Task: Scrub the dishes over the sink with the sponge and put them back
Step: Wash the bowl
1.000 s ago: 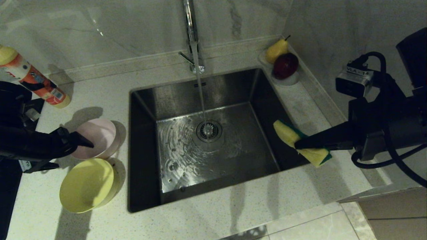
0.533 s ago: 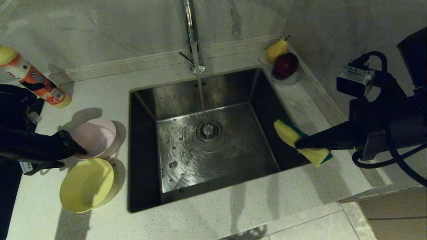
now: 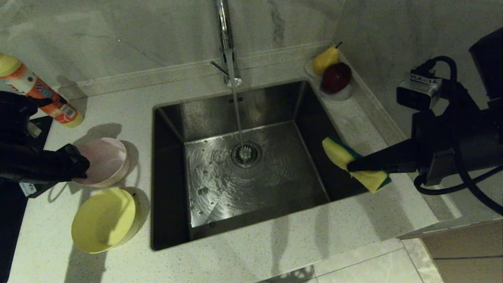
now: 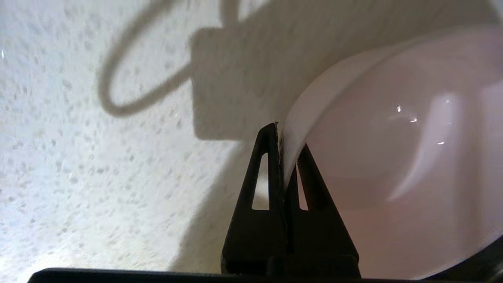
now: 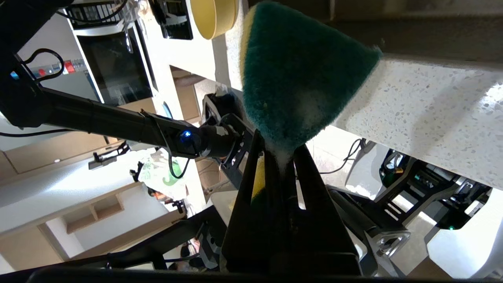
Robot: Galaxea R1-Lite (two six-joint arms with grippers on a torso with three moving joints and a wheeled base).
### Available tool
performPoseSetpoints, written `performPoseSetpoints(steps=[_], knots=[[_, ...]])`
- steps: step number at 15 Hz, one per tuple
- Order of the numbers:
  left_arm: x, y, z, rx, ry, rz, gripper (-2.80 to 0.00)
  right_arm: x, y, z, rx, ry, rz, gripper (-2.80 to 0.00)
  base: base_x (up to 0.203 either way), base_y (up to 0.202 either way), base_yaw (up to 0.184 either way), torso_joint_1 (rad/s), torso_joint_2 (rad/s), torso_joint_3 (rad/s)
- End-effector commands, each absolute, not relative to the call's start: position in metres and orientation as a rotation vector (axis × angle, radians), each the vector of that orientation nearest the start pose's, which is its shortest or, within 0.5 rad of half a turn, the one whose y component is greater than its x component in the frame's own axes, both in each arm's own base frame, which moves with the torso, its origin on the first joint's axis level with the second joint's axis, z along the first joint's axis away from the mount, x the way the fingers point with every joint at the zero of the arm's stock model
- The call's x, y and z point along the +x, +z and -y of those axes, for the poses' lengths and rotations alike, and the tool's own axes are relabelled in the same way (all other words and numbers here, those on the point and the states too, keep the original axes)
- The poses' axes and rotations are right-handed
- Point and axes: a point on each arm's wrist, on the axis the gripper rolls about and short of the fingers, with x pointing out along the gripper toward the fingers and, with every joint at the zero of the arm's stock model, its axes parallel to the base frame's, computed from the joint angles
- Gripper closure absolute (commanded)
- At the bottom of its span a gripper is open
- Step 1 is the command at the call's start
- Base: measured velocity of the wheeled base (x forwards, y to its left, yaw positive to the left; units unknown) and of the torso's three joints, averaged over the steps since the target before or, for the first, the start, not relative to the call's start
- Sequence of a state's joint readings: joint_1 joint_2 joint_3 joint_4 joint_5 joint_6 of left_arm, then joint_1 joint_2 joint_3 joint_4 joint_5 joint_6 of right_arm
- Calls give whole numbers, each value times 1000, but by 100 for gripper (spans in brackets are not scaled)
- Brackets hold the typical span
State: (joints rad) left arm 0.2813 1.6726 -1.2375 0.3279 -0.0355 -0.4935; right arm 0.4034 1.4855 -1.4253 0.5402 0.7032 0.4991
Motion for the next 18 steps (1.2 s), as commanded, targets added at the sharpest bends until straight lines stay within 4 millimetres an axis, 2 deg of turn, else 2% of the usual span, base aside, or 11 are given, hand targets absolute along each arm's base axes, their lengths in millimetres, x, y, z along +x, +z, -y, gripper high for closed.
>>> performPoseSetpoints(steps=[1,6,8,10,14,18], knots=[[279,241,-82,-618,421,-611,0,207,308,-104,531,896,-892,0,0,0,0,0,0,0],[264,297,-81,-722,412,-388,0,205,303,-103,531,889,-903,0,0,0,0,0,0,0],[264,310,-76,-722,386,-344,0,204,303,-103,530,891,-899,0,0,0,0,0,0,0],[276,316,-60,-720,339,-337,0,203,303,-102,530,893,-898,0,0,0,0,0,0,0],[319,305,-7,-631,354,-364,0,199,304,-101,530,896,-897,0,0,0,0,0,0,0],[342,295,69,-551,248,-407,0,194,306,-99,529,902,-889,0,0,0,0,0,0,0]])
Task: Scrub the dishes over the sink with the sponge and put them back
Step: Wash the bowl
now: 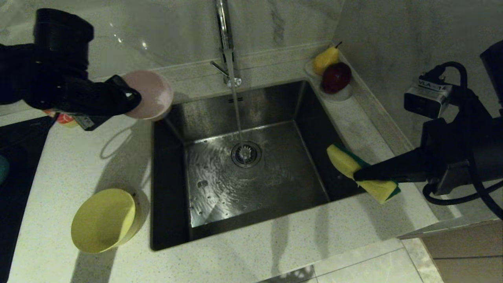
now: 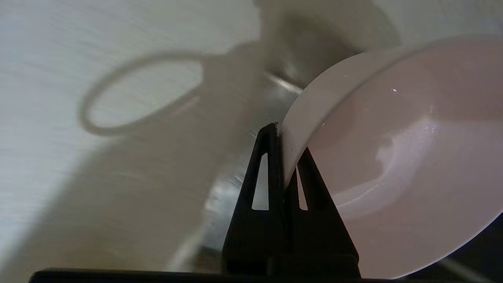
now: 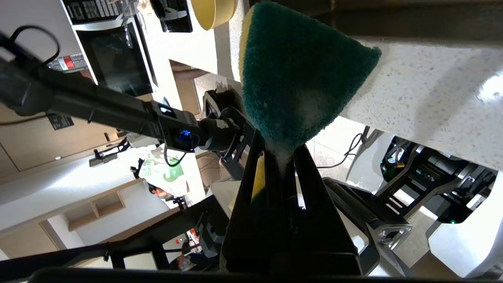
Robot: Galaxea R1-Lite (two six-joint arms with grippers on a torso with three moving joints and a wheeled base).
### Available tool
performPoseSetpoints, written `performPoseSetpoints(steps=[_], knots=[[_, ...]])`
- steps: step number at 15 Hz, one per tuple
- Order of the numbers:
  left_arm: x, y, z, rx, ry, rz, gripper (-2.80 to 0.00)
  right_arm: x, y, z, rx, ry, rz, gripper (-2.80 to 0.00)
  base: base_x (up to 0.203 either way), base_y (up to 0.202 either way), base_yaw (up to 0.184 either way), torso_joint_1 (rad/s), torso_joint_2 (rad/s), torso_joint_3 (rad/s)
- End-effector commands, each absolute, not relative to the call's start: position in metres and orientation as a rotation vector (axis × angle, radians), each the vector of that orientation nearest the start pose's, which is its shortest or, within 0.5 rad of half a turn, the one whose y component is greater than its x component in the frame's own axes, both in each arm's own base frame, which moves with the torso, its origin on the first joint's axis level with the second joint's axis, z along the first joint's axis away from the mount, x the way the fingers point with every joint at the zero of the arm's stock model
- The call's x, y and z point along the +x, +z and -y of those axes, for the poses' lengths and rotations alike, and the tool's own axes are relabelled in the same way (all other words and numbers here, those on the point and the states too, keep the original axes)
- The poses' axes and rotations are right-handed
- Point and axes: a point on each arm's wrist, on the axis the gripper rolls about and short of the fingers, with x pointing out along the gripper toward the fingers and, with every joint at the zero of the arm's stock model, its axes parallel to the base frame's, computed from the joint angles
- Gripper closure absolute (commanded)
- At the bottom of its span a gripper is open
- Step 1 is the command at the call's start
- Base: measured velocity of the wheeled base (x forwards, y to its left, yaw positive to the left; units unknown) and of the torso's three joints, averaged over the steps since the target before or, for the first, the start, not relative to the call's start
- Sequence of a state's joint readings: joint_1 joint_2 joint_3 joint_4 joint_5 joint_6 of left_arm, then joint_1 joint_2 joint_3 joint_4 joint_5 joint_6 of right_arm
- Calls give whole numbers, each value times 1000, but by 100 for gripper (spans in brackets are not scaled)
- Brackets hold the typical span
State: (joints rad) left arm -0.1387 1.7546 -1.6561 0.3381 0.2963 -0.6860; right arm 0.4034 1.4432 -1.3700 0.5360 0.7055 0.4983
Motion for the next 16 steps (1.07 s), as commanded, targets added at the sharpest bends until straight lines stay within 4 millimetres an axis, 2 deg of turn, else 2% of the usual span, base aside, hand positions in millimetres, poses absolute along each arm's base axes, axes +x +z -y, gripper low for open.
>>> performPoseSetpoints(steps=[1,3,8,11,16], knots=[[347,288,85,-530,237,-421,0,193,305,-99,529,902,-889,0,0,0,0,0,0,0],[352,284,113,-505,203,-421,0,191,306,-98,529,904,-884,0,0,0,0,0,0,0],[362,268,165,-493,108,-462,0,183,305,-98,528,933,-895,0,0,0,0,0,0,0],[370,260,178,-520,99,-470,0,182,305,-98,527,936,-897,0,0,0,0,0,0,0],[373,254,183,-519,96,-482,0,183,304,-98,516,946,-874,0,0,0,0,0,0,0]])
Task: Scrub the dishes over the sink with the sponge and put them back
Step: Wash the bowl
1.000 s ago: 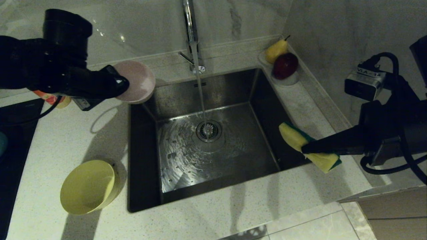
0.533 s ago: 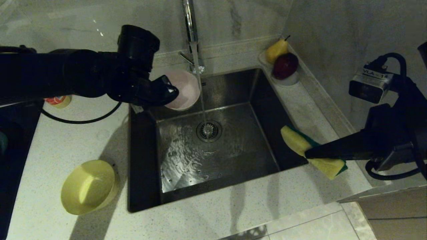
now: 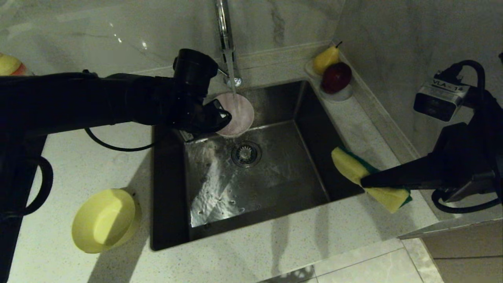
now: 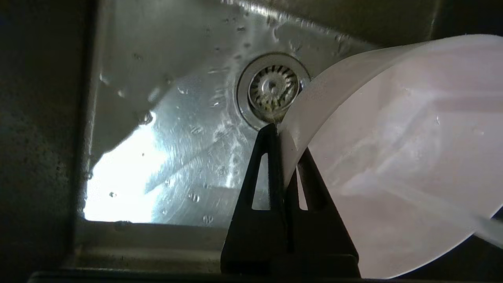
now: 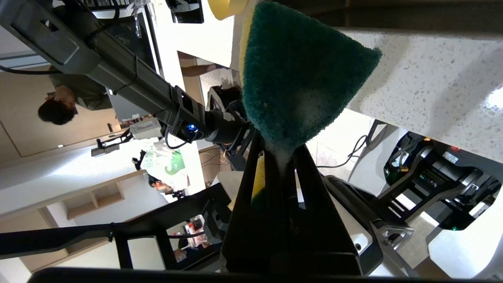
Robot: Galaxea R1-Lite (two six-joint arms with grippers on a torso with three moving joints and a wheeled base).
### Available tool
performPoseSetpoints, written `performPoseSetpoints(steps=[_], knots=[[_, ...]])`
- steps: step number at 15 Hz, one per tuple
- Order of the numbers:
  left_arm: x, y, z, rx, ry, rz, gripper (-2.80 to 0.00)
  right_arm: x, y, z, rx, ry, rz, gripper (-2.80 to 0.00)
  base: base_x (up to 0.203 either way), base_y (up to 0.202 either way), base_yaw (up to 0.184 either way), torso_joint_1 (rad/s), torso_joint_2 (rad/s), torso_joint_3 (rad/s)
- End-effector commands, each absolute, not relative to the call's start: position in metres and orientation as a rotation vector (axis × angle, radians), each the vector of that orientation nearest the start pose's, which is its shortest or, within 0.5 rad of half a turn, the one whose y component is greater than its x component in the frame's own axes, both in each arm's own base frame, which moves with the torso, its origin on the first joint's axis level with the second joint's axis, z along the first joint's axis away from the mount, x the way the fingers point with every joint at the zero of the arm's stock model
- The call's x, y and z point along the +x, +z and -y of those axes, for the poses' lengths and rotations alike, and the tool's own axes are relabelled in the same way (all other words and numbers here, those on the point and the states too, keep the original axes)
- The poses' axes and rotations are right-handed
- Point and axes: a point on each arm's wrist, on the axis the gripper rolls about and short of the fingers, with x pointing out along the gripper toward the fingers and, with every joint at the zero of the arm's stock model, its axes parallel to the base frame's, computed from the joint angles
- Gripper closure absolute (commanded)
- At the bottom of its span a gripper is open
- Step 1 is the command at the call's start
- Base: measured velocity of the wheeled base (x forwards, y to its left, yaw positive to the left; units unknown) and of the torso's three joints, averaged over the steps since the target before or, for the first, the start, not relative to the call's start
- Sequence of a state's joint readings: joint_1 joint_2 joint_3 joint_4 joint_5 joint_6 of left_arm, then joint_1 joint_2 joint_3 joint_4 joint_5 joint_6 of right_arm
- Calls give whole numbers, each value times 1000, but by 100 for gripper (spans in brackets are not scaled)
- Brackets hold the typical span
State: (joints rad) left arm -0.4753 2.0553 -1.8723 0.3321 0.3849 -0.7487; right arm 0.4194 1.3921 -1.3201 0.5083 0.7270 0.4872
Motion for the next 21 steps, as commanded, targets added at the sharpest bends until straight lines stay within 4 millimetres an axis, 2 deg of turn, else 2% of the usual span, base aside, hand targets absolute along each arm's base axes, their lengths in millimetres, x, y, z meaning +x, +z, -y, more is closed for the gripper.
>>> performPoseSetpoints(steps=[1,7,14,18,21], knots=[[371,257,182,-527,98,-479,0,184,304,-98,516,946,-872,0,0,0,0,0,0,0],[361,262,179,-550,104,-504,0,183,303,-98,516,945,-876,0,0,0,0,0,0,0],[357,255,178,-553,103,-557,0,182,300,-97,517,942,-884,0,0,0,0,0,0,0],[343,271,168,-557,111,-518,0,184,298,-98,518,939,-892,0,0,0,0,0,0,0],[327,300,148,-540,142,-397,0,186,296,-99,521,937,-904,0,0,0,0,0,0,0]])
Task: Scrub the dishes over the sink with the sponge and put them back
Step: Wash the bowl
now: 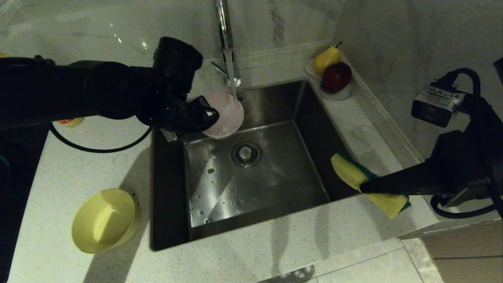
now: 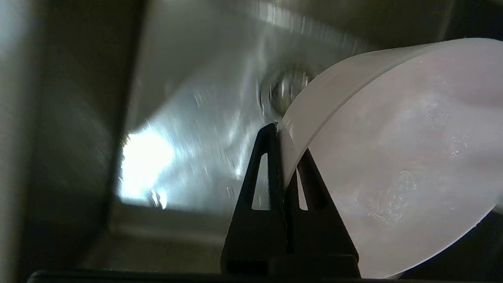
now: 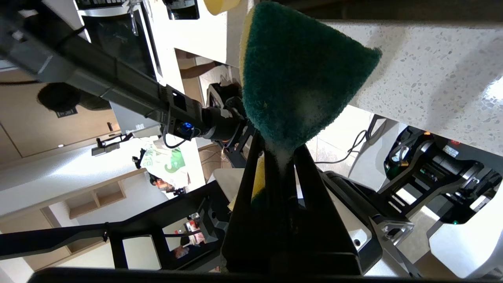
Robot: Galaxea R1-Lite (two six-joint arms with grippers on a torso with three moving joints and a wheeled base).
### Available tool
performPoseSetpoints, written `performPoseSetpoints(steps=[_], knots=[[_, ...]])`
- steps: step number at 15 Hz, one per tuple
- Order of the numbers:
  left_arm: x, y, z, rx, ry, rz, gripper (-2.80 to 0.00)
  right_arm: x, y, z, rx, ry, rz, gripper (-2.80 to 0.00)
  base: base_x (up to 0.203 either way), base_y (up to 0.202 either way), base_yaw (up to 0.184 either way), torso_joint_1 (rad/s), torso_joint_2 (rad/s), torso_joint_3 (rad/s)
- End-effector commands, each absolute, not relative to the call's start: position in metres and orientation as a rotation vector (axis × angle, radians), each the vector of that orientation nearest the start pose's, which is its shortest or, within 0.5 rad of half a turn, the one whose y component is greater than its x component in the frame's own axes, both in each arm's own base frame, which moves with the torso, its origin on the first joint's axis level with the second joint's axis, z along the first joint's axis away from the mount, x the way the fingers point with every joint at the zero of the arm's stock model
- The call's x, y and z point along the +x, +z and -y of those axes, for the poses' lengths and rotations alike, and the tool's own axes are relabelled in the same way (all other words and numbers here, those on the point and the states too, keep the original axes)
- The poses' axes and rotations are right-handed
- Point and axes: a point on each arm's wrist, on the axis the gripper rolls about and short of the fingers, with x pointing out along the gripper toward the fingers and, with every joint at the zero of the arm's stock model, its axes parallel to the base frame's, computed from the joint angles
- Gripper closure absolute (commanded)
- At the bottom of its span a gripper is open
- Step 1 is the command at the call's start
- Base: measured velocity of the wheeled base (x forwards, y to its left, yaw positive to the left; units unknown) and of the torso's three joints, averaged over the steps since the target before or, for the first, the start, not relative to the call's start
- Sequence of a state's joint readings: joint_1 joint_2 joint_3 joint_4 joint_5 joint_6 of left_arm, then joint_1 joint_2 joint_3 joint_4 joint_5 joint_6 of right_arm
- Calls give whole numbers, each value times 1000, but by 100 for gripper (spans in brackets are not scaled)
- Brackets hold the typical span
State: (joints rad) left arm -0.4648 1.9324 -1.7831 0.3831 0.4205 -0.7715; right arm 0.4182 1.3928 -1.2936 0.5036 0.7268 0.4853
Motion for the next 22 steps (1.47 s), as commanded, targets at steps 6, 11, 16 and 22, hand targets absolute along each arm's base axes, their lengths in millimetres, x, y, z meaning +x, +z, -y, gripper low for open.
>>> performPoseSetpoints(steps=[6,11,16,22], knots=[[293,359,124,-458,130,-98,0,182,299,-97,519,940,-890,0,0,0,0,0,0,0],[276,378,116,-357,81,112,0,177,302,-95,521,943,-877,0,0,0,0,0,0,0],[270,368,115,-279,-24,301,0,180,300,-96,515,944,-880,0,0,0,0,0,0,0],[240,368,106,-134,-204,528,0,178,298,-96,517,953,-877,0,0,0,0,0,0,0]])
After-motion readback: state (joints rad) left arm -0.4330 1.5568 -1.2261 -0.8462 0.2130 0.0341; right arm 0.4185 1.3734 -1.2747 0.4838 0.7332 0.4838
